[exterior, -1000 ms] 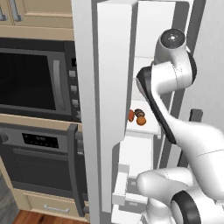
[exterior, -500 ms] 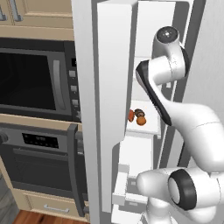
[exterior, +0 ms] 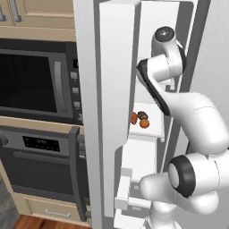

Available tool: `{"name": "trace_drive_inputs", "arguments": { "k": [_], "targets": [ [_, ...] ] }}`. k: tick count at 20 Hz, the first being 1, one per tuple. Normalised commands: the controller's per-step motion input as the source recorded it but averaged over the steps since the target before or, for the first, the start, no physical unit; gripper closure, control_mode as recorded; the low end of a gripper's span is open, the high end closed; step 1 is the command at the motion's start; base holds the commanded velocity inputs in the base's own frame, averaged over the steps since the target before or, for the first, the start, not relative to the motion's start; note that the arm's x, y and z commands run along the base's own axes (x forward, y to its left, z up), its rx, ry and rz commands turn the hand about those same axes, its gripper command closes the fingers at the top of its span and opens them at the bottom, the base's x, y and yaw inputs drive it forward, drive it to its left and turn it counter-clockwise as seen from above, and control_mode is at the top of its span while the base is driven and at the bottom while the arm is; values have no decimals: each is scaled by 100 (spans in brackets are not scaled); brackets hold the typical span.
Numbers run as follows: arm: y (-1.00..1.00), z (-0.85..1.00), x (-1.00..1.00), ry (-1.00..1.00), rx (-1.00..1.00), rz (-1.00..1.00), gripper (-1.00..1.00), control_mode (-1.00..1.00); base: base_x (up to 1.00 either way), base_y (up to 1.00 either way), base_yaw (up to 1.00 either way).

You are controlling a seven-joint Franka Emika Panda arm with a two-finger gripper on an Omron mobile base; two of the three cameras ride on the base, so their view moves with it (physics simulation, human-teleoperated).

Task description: Take the potato and mushroom from the highest rack and move them to the second highest rack where the tangerine and sweet potato are located, to maximize freezer space. Close the freezer door after rearranging.

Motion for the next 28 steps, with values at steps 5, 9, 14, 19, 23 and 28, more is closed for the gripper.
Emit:
{"name": "trace_drive_inputs", "arguments": {
  "k": [5,9,14,19,23,28],
  "targets": [
    [-11,-3,42,9,-3,-1,-100,-100,0,0,0],
    [-8,-3,38,16,-14,0,-100,-100,0,0,0],
    [-4,1,19,15,-17,0,-100,-100,0,0,0],
    [-22,0,16,13,-12,0,-100,-100,0,0,0],
    [-32,0,14,14,0,0,-100,-100,0,0,0],
    [-27,-7,12,11,0,0,-100,-100,0,0,0]
  ]
}}
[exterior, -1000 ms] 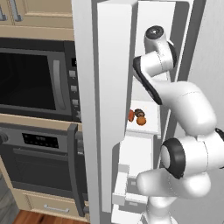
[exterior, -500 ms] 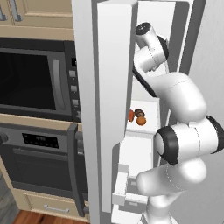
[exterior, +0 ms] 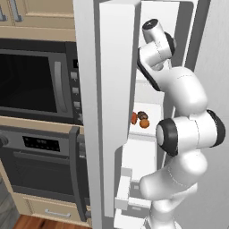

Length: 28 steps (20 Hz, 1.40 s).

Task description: Take the potato and mushroom from the highest rack and move them to the second highest rack where the tangerine and sweet potato are located, to maximize freezer space. Close the freezer door after rearranging.

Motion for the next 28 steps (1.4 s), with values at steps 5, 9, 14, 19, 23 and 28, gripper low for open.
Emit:
{"name": "trace_drive_inputs", "arguments": {
  "k": [5,9,14,19,23,28],
  "targets": [
    [-4,-15,18,2,0,0,-100,-100,0,0,0],
    [-2,-11,26,0,5,0,-100,-100,0,0,0],
    [0,-13,33,0,5,0,-100,-100,0,0,0],
    [0,-13,42,0,4,2,-100,-100,0,0,0],
    [0,-11,44,0,3,4,-100,-100,0,0,0],
    [-9,-11,31,0,1,3,-100,-100,0,0,0]
  ]
}}
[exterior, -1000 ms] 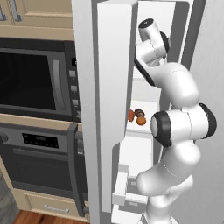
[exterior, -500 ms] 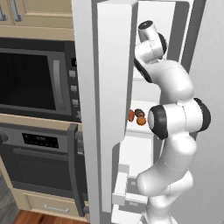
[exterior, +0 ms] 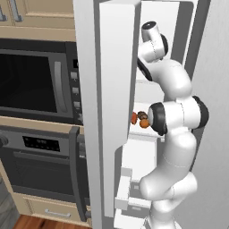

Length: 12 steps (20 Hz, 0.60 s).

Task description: Take the potato and mushroom from the highest rack and move them to the second highest rack where the tangerine and sweet potato are located, to maximize freezer space. Close the freezer door after rearranging.

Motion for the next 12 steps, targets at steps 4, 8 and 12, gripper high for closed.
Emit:
{"name": "trace_drive_inputs", "arguments": {
  "k": [4,8,12],
  "targets": [
    [-20,-15,1,0,0,0,-100,-100,0,0,0],
    [-22,-22,0,0,0,0,-100,-100,0,0,0],
    [-16,-20,-1,0,0,0,-100,-100,0,0,0]
  ]
}}
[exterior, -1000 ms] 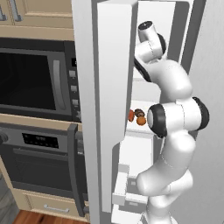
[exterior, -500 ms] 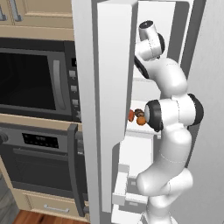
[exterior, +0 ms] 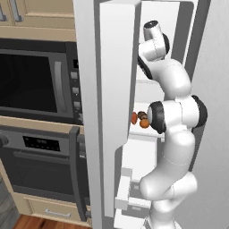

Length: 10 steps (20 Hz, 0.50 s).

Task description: Take the potato and mushroom from the highest rack and move them to the second highest rack where the tangerine and sweet potato are located, to maximize freezer space. Close the freezer door after rearranging.

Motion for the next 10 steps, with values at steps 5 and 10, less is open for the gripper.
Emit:
{"name": "trace_drive_inputs", "arguments": {
  "k": [5,10],
  "targets": [
    [-16,-18,-2,0,0,0,-100,-100,0,0,0],
    [-16,-25,-5,0,0,-5,-100,-100,0,0,0]
  ]
}}
